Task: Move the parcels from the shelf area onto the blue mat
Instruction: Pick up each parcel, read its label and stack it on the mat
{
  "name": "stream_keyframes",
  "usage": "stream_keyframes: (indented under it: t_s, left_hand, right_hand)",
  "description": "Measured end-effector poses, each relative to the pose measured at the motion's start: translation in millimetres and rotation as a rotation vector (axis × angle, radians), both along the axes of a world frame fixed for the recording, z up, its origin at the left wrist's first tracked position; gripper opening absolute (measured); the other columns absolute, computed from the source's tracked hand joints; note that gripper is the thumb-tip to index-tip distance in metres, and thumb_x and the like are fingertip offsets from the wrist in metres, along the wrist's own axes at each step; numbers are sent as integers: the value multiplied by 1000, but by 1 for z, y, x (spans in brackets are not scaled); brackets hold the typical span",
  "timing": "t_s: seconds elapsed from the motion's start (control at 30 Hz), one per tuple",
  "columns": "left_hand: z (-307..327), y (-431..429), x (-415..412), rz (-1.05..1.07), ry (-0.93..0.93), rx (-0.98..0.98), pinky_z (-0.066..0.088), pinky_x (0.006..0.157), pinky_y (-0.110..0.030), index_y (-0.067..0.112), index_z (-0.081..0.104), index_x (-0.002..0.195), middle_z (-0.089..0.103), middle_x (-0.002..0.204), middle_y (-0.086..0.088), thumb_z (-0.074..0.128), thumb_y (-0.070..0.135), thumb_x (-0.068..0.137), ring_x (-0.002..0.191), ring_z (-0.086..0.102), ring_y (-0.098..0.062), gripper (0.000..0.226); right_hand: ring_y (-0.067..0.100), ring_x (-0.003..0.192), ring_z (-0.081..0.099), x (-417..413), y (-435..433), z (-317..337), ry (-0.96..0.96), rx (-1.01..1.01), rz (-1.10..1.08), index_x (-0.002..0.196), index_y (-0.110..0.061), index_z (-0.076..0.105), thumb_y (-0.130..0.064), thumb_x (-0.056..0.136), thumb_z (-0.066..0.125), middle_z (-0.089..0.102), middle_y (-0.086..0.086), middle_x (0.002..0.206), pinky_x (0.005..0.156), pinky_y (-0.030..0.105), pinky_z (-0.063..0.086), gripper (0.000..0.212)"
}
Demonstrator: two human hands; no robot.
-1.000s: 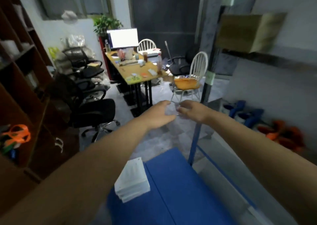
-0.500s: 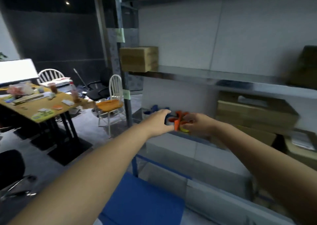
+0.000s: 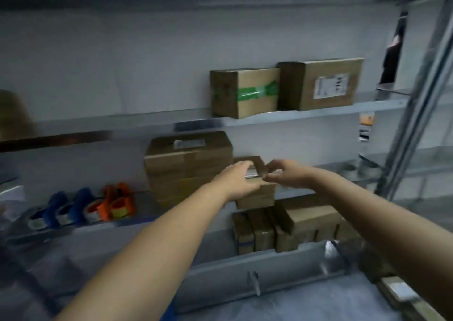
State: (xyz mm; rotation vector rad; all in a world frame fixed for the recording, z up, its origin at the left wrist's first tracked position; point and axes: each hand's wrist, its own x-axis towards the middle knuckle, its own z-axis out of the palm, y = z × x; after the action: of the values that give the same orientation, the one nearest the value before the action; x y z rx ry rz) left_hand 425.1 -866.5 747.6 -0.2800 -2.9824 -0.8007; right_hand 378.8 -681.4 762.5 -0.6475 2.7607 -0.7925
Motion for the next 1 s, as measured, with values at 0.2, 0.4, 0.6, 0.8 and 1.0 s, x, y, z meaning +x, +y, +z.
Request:
stream_keyframes:
  t_s: [0.2,0.4,0.6,0.8,1.0]
  left_hand:
    - [-18,167,-98,-238,-52,-43,45,101,-38,26,37,145,47,144,-2,62,44,86,124,50,-21,66]
    - [-54,331,-159,-474,-76,-79,38,94,-28,24,42,142,49,144,-2,63,45,81,127,49,-21,68]
    - [-89,475,-195,-717,-122,-84,41,106,-36,25,35,147,42,149,-2,65,44,83,132,46,-21,73]
    - [-121,579,-235,-866,-156,-48,36,99,-29,25,36,147,44,148,0,61,45,80,130,45,-15,75]
    - [-143,686,-306,-945,-205,6,41,105,-36,23,39,145,46,148,-1,65,41,87,133,46,-18,66]
  right_hand:
    - [19,117,55,-46,185,-23,1,-12,-301,135,-15,50,-42,88,63,56,5,135,92,26,42,56]
    - [19,118,55,-44,343,-63,-50,-53,-577,135,-17,50,-40,88,63,56,5,134,94,30,45,54]
    - [22,120,55,-23,462,-94,-69,-21,-828,133,-12,53,-36,90,62,58,8,134,94,25,40,50]
    - [24,118,55,-24,568,-114,-49,-33,-1145,131,-10,55,-43,95,53,59,8,131,96,33,44,49]
    - [24,121,54,-74,656,-129,-58,-47,-1282,134,-8,52,-41,96,52,57,10,134,102,36,43,51]
